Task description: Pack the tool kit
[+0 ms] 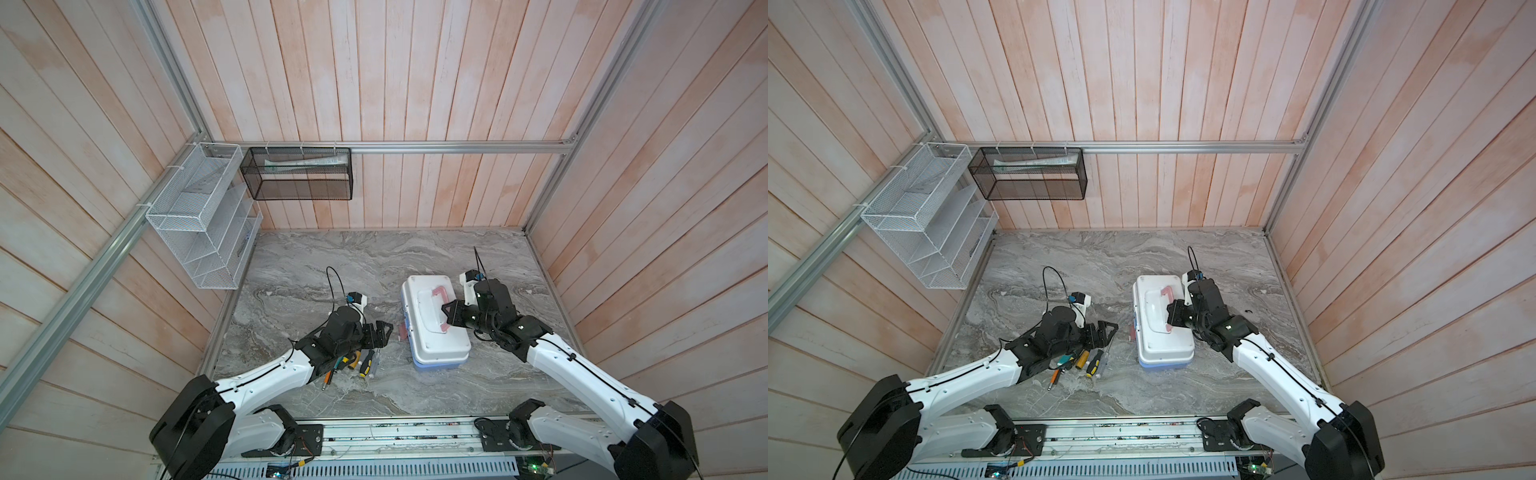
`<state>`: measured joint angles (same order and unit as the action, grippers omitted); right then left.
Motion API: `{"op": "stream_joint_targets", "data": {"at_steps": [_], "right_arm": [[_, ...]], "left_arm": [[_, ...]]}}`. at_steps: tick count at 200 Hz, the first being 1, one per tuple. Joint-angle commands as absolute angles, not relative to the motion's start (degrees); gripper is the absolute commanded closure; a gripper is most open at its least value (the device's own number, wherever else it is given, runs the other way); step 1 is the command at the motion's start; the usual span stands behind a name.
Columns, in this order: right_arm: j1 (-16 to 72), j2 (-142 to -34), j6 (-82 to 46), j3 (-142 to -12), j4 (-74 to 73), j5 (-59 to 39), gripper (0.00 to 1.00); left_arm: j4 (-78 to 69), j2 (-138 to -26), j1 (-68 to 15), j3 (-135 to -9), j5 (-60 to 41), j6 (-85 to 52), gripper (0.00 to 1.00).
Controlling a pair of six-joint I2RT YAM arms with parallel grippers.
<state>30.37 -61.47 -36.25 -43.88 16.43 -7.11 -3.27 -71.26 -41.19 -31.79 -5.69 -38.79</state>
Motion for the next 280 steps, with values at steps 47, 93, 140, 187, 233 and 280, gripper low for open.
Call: {"op": "stream_joint_targets", "data": {"at_steps": [47,93,140,187,233,280], "right_arm": [[26.1,-58.1,-39.5,-44.1,11.8,-13.7,1.00],[24.8,-57.0,-39.8,-42.6,10.9,-15.3,1.00],[23.7,-56.0,-39.7,-41.6,9.6,-16.9,1.00],[23.0,-55.0,-39.9,-40.4,9.0,-17.7,1.00],[22.0,-54.1,-39.8,-40.1,8.6,-18.8,1.00],[21.4,-54.0,-39.8,-39.6,8.2,-19.5,1.00]], "left_arm": [[-4.7,-80.1,-41.0,-38.6,-7.3,-37.7,0.04],[-3.7,-84.2,-41.6,-41.3,-8.0,-37.4,0.05],[-5.3,-86.4,-42.0,-42.4,-9.5,-37.2,0.19],[-4.9,-88.6,-42.4,-44.3,-10.3,-36.6,0.19],[-2.1,-89.6,-43.0,-45.8,-8.5,-35.9,0.24],[-2.1,-90.4,-43.0,-45.8,-9.0,-36.5,0.35]]}}
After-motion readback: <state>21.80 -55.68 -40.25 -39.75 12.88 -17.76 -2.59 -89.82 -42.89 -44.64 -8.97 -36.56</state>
